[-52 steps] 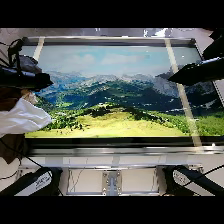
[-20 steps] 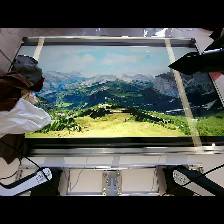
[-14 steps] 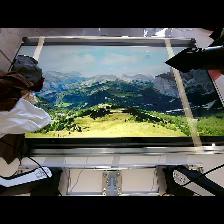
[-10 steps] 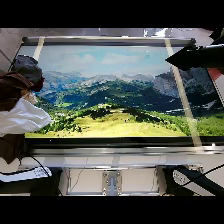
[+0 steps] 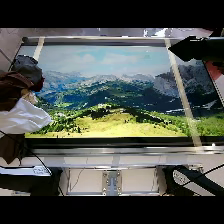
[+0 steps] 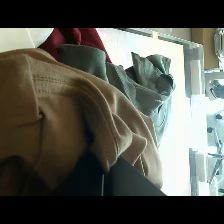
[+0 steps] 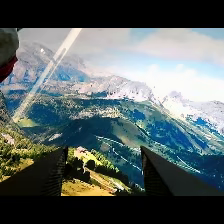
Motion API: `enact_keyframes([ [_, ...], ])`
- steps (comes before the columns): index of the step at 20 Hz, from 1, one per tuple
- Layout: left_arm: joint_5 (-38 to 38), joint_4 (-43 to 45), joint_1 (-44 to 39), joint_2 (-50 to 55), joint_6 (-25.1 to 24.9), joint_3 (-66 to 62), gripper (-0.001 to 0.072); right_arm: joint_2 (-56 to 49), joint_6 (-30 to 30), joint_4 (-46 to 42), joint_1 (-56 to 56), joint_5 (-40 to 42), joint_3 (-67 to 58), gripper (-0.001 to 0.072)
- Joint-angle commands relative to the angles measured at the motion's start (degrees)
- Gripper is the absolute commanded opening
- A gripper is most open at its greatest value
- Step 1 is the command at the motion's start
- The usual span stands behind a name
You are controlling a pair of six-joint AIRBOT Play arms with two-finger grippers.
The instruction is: Fold the shirts.
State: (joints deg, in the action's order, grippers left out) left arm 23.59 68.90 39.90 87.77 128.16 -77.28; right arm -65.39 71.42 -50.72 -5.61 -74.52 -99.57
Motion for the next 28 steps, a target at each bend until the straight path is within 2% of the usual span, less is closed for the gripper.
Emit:
enact_keyframes([
  [1, 0.0, -0.2, -0.2, -1.0, -0.2, -0.1, 0.0011, 0.0, 0.1, 1.5, 0.0, 1.7, 0.0, 0.0522],
  [5, 1.7, -0.2, -1.1, -10.1, -0.4, -0.1, 0.0010, 0.0, 3.3, 8.0, 0.0, 0.0, -0.4, 0.0521],
  [6, 3.0, -0.5, -1.7, -13.5, -2.3, -0.1, 0.0010, 0.0, 3.6, 9.7, 0.0, -1.6, -0.9, 0.0521],
  [10, 13.1, -0.5, -6.0, -28.6, -17.7, -0.1, 0.0010, 0.0, 5.9, 12.2, 0.0, -15.6, -8.1, 0.0478],
  [12, 18.2, -1.0, -9.3, -35.5, -19.8, -0.1, 0.0010, 0.0, 6.0, 12.1, 0.0, -23.2, -13.7, 0.0477],
  [14, 22.1, -5.0, -14.2, -40.9, -21.7, -0.1, 0.0010, 0.2, 6.0, 11.6, 0.0, -27.7, -19.5, 0.0434],
  [16, 24.4, -12.4, -21.4, -43.8, -29.8, -0.1, 0.0010, 1.8, 5.9, 10.1, 0.0, -27.6, -21.4, 0.0433],
  [18, 26.7, -18.4, -31.6, -44.1, -35.1, 0.0, 0.0010, 3.7, 5.9, 6.5, 0.0, -27.6, -21.4, 0.0433],
  [23, 27.7, -17.9, -58.6, -35.8, -35.6, 0.2, 0.0010, 4.7, 5.9, -4.9, 0.0, -27.5, -20.9, 0.0433],
  [25, 27.7, -17.9, -66.8, -29.4, -35.6, 0.2, 0.0010, 4.7, 5.9, -8.5, 0.0, -27.5, -19.5, 0.0433],
  [28, 25.5, -18.0, -74.8, -18.5, -35.6, 0.2, 0.0011, 4.5, 5.8, -14.6, 0.0, -27.5, -17.3, 0.0433],
])
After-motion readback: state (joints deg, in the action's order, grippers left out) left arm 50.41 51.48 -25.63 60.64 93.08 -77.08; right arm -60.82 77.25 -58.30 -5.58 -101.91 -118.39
